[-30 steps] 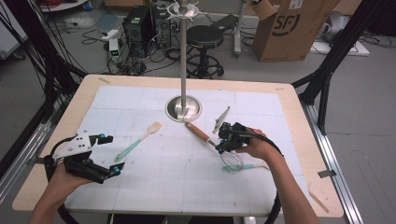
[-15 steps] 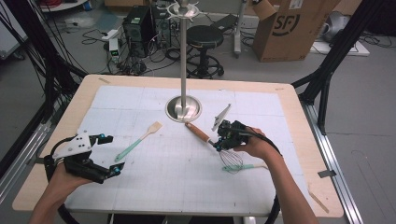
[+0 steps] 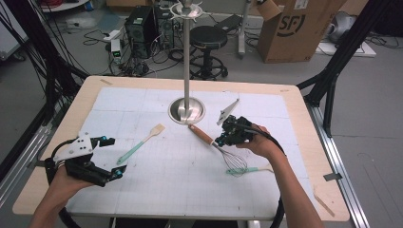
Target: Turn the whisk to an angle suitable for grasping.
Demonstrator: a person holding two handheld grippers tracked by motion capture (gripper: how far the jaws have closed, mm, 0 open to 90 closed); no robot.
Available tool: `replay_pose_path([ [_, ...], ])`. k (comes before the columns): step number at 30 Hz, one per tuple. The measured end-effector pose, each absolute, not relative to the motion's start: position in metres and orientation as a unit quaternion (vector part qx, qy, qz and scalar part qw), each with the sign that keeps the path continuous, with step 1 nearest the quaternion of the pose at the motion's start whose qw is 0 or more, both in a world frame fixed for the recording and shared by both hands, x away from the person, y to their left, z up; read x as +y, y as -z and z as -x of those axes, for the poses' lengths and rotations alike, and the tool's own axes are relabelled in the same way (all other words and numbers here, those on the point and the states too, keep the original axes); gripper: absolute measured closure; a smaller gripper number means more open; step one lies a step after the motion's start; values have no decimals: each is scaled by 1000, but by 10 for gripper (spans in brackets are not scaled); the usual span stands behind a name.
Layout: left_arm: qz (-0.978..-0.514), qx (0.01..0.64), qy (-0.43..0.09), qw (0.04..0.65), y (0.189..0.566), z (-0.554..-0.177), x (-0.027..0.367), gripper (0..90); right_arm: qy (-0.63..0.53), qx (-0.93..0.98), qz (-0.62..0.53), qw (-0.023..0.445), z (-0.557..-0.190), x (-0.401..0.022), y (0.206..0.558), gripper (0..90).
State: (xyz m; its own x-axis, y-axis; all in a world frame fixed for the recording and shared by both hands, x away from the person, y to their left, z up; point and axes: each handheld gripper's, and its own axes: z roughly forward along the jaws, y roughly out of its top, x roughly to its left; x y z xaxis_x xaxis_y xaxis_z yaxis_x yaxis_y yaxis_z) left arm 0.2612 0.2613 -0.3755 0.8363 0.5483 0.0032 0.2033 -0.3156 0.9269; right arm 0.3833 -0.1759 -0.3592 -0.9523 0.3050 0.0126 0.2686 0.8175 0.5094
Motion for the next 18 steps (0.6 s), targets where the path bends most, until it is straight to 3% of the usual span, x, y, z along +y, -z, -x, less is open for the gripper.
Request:
replay_pose_path([
  [9,-796,237,-161,534,375,-261,261,17,-270,949,-156,47,-388,-175,351,888],
  [18,-795,235,-161,536,375,-260,262,16,-245,950,-191,42,-398,-177,366,888],
])
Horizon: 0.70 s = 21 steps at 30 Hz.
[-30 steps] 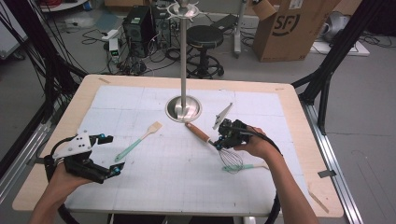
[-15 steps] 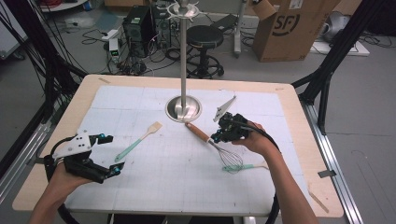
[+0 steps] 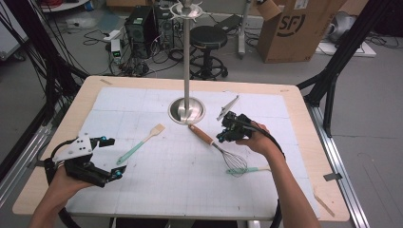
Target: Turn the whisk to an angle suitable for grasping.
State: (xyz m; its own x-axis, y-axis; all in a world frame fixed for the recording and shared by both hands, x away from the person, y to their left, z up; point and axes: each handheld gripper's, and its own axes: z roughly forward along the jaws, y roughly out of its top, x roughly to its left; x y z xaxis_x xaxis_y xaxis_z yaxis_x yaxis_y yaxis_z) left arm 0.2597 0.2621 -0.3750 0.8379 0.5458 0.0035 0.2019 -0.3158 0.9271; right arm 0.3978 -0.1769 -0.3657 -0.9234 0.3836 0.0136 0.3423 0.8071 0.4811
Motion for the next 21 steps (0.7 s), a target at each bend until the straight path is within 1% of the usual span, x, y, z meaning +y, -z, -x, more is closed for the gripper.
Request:
replay_pose_path([
  [8,-794,236,-161,536,375,-260,264,17,-229,952,-200,34,-400,-178,379,888],
  [16,-795,237,-161,534,375,-260,263,16,-230,952,-200,32,-400,-174,380,888],
  [21,-796,235,-161,535,375,-260,263,16,-210,955,-209,29,-401,-176,385,888],
])
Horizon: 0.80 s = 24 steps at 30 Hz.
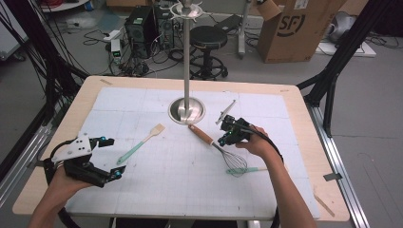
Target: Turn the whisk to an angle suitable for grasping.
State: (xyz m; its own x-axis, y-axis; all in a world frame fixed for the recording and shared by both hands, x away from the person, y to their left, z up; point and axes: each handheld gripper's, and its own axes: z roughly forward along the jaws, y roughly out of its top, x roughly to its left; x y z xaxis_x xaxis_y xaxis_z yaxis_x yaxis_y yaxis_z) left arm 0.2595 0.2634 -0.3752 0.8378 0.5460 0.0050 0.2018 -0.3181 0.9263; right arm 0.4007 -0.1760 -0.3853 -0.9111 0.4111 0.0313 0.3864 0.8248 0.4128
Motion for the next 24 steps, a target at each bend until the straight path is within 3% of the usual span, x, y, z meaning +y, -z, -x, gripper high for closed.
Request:
replay_pose_path([
  [8,-794,235,-161,536,375,-259,264,17,-186,961,-206,13,-398,-177,400,888],
  [24,-796,233,-160,535,374,-258,261,16,-206,961,-184,-26,-388,-170,397,888],
])
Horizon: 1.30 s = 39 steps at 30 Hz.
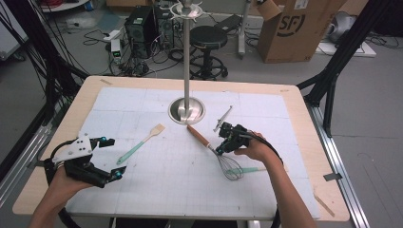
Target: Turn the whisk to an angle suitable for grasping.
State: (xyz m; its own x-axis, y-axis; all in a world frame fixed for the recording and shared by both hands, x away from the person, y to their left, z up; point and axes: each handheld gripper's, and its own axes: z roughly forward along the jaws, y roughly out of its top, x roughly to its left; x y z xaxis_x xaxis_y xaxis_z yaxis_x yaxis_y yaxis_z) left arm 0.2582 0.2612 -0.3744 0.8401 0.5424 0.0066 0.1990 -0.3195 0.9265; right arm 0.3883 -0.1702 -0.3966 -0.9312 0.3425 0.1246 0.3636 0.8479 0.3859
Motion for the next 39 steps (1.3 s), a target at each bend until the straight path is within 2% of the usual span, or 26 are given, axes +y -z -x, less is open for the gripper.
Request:
replay_pose_path([
  [19,-796,228,-160,537,372,-257,261,17,199,-966,163,29,-378,-165,395,888],
  [39,-794,224,-162,541,370,-255,259,17,194,-971,126,57,-362,-148,402,888],
])
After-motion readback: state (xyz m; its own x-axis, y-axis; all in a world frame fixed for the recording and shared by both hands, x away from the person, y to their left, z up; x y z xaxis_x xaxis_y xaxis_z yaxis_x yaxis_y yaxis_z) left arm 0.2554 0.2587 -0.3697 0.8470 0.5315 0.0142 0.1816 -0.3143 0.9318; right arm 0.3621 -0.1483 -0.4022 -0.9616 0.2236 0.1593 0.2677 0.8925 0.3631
